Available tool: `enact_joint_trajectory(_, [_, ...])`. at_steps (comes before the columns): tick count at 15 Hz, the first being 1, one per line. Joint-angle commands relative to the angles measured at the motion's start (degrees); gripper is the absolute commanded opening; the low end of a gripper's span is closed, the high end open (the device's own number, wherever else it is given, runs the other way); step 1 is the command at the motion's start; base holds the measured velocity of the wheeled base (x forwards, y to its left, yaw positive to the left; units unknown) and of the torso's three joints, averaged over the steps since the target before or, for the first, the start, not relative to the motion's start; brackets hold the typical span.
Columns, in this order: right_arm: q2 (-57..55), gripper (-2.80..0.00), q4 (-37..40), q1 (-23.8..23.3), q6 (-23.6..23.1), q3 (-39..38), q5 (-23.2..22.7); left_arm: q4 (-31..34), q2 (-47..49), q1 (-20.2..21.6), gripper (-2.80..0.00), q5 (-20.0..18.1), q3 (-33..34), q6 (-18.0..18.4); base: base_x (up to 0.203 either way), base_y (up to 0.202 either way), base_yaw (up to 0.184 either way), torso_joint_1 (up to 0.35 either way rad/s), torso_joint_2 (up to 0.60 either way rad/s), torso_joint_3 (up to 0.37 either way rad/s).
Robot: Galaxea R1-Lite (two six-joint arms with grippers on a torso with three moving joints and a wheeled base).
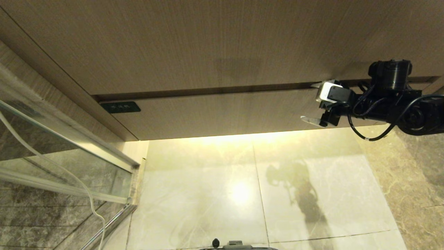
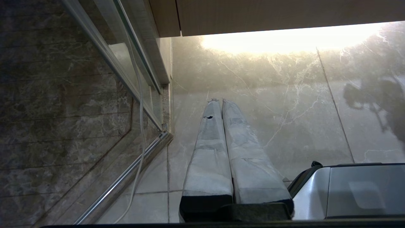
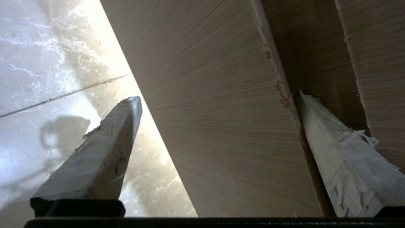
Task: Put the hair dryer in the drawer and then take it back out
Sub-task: Pull open the drawer
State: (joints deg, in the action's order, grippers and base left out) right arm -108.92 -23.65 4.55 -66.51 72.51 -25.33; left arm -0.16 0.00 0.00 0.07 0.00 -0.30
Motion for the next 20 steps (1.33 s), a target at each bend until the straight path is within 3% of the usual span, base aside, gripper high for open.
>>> enact_joint_trajectory(1, [-1.25,0.00,-0.14,0.02,-0.42,0.18,-0.08,-0.02,0.01,0.00,-2.80,-0.05,0.00,-0.05,0.000,0.000,0.000,0.000,0.00,0.000])
enact_joint_trajectory(8, [-0.24,0.00,13.64,-1.12,-2.66,0.53,0.19,-0.02,0.05,0.00,-2.80,0.01,0.00,-0.05,0.000,0.000,0.000,0.000,0.00,0.000])
enact_joint_trajectory(20, [2.93,0.00,15.92,-1.12,-2.40,-3.08,0.02,-0.02,0.09,0.00,-2.80,0.01,0.00,-0.05,0.000,0.000,0.000,0.000,0.00,0.000])
